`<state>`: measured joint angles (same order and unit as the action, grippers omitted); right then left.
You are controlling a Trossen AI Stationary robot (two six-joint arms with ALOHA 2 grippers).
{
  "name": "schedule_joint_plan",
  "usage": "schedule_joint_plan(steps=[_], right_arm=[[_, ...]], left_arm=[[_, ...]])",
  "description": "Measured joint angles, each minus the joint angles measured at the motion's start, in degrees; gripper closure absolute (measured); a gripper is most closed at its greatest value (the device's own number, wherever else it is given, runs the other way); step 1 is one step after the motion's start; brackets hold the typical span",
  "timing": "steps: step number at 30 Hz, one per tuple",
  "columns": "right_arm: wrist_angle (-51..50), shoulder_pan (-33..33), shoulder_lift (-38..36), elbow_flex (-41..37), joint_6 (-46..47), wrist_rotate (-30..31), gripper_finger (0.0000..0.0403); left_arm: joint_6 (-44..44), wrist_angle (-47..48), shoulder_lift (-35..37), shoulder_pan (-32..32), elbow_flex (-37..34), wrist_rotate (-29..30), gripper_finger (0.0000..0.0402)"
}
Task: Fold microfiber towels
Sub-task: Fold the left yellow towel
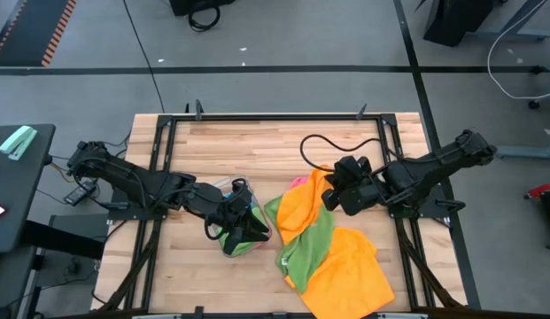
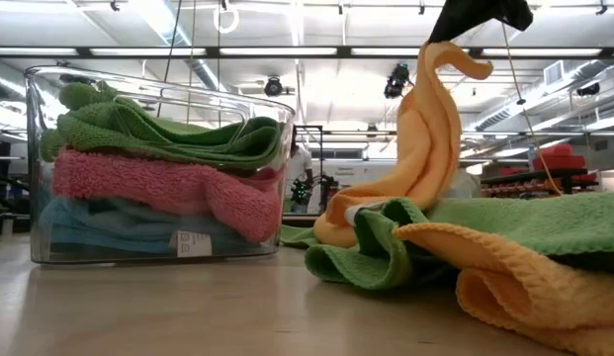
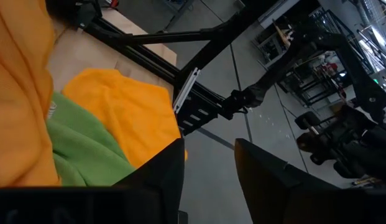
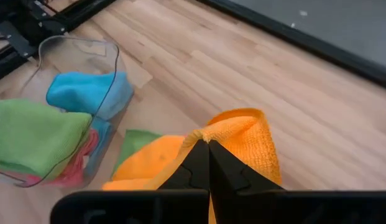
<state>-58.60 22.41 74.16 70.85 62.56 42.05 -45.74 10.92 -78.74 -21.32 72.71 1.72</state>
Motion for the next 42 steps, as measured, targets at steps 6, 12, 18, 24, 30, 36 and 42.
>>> schedule_joint_plan(steps=[6,12,18,24,30,36,42], right_arm=[[0.1,0.0,1.3,0.0,2.0,-1.8,0.0400],[0.0,-2.2,0.8,0.0,-0.9,-1.4,0.0400],[0.0,-4.6,0.9,0.0,-0.1,-1.4,0.0400],[0.0,-4.8,0.9,0.0,5.4,-1.8,0.0400],[0.1,-4.8,0.9,0.0,17.5,-2.4,0.0400],[0.1,-4.8,0.9,0.0,26.6,-6.9,0.0400],[0.0,-4.8,0.9,0.0,28.2,-7.2,0.0400]], left_arm=[[0.0,0.0,0.0,0.0,0.0,0.0,0.0260],[0.0,0.0,0.0,0.0,0.0,0.0,0.0261],[0.0,0.0,0.0,0.0,0.0,0.0,0.0252],[0.0,0.0,0.0,0.0,0.0,0.0,0.0250],[0.0,0.0,0.0,0.0,0.0,0.0,0.0258],[0.0,0.0,0.0,0.0,0.0,0.0,0.0255],[0.0,0.0,0.0,0.0,0.0,0.0,0.0248]])
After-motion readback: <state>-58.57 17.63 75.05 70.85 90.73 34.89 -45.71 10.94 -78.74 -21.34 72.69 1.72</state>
